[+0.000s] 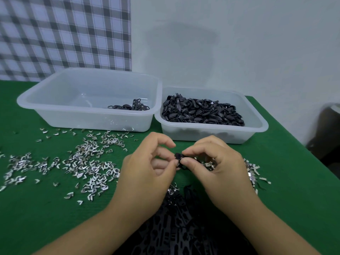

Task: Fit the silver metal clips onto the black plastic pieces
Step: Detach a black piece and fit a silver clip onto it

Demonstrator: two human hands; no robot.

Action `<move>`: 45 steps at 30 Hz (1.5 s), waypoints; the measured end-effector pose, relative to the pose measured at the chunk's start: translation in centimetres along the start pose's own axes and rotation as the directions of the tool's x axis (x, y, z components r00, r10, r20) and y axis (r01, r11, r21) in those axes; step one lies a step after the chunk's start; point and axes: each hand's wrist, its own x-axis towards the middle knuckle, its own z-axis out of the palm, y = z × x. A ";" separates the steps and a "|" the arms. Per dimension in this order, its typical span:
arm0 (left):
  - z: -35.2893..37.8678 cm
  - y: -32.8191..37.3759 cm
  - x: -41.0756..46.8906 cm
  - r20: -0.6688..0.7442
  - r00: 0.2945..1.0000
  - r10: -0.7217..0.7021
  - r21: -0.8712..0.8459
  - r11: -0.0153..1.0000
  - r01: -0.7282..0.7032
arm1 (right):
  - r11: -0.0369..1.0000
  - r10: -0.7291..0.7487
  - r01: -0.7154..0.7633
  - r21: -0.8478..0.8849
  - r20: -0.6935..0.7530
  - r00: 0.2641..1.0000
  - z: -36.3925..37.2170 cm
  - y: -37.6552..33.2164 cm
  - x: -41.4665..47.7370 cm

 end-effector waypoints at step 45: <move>-0.3 -0.7 0.7 -0.205 0.972 -0.115 -0.049 0.993 0.107 | 0.991 0.037 -0.017 -0.132 0.154 0.987 0.6 -0.1 -0.2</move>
